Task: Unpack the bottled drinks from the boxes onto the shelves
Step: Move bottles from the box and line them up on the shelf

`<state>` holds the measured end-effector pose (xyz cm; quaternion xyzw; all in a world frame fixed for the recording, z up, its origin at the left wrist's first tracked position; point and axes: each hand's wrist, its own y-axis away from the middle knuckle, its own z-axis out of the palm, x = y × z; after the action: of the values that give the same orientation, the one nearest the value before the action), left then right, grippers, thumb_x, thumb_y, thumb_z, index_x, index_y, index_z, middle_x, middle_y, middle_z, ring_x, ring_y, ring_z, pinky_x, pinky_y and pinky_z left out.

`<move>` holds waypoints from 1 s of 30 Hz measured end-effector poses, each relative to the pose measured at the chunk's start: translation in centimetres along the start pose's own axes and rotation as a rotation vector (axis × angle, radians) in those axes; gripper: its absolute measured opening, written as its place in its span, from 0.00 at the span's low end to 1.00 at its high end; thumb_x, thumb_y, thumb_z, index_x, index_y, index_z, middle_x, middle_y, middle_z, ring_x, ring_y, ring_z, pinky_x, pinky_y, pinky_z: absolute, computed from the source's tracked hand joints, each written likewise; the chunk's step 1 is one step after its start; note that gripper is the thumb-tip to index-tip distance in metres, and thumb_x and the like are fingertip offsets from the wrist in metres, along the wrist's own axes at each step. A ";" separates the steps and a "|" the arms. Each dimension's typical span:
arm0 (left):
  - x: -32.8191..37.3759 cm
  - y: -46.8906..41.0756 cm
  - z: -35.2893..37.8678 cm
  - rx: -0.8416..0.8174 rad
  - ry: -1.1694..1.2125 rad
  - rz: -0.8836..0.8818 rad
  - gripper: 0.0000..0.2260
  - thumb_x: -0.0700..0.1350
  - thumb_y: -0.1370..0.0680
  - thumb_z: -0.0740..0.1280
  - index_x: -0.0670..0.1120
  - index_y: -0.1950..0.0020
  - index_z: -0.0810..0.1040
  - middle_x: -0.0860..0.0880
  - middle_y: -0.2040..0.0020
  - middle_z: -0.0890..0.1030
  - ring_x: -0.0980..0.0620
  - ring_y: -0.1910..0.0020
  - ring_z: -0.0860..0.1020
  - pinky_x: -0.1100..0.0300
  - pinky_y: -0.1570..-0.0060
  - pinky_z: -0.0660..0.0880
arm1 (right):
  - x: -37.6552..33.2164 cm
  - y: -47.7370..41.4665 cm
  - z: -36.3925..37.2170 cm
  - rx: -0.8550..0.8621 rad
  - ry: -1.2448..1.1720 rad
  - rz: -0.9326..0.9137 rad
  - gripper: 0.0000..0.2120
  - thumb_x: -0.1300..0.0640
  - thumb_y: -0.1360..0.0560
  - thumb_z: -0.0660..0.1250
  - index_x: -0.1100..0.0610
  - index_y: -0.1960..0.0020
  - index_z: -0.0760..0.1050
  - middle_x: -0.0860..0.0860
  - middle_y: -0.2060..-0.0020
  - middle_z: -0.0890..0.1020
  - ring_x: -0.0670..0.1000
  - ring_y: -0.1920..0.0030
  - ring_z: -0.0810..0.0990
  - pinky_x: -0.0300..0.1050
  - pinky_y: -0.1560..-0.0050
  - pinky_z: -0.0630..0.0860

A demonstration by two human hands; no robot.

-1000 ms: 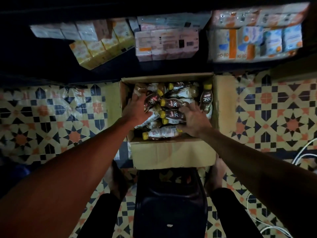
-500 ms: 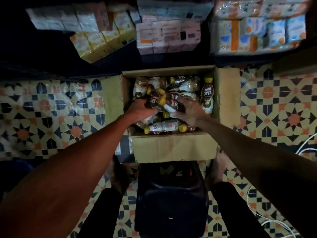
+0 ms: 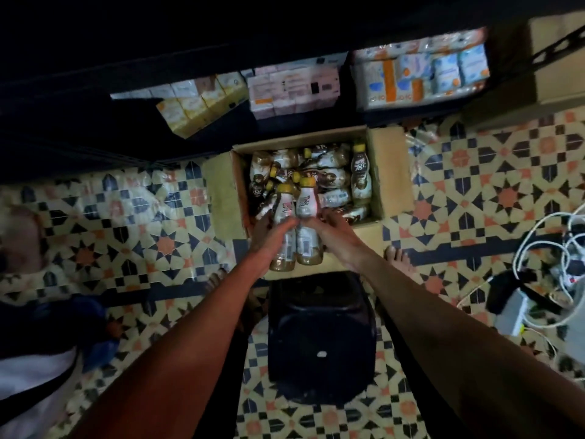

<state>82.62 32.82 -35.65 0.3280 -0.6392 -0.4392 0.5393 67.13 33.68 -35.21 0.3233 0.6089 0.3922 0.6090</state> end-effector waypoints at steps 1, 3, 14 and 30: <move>0.2 1.6 -0.1 0.009 0.006 0.017 0.26 0.58 0.24 0.68 0.48 0.29 0.75 0.50 0.35 0.77 0.50 0.37 0.76 0.52 0.36 0.73 | -0.3 1.4 0.2 0.005 -0.027 -0.021 0.21 0.48 0.26 0.74 0.53 0.37 0.76 0.52 0.43 0.84 0.51 0.46 0.85 0.51 0.46 0.81; 0.6 4.8 -0.1 0.062 0.014 0.049 0.27 0.57 0.25 0.70 0.47 0.30 0.75 0.47 0.37 0.80 0.46 0.38 0.79 0.48 0.38 0.76 | -1.2 4.5 0.6 0.012 -0.036 -0.051 0.19 0.49 0.27 0.74 0.53 0.38 0.78 0.51 0.46 0.86 0.51 0.46 0.85 0.53 0.41 0.81; 11.0 26.3 -1.6 0.207 -0.030 0.315 0.16 0.51 0.24 0.72 0.48 0.38 0.80 0.52 0.46 0.84 0.56 0.50 0.81 0.64 0.62 0.75 | -13.3 25.0 1.9 -0.005 0.070 -0.199 0.17 0.49 0.23 0.71 0.57 0.38 0.78 0.51 0.48 0.85 0.50 0.48 0.84 0.39 0.52 0.79; 25.7 49.6 -6.1 0.193 0.138 0.712 0.14 0.43 0.28 0.78 0.44 0.45 0.82 0.47 0.53 0.87 0.48 0.53 0.86 0.52 0.51 0.82 | -32.4 45.4 3.1 -0.020 0.172 -0.635 0.13 0.58 0.24 0.74 0.56 0.40 0.81 0.50 0.51 0.86 0.48 0.53 0.86 0.39 0.58 0.80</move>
<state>86.04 28.38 20.26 0.1632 -0.7138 -0.1387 0.6668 67.96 27.70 20.31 0.0771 0.7246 0.2144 0.6504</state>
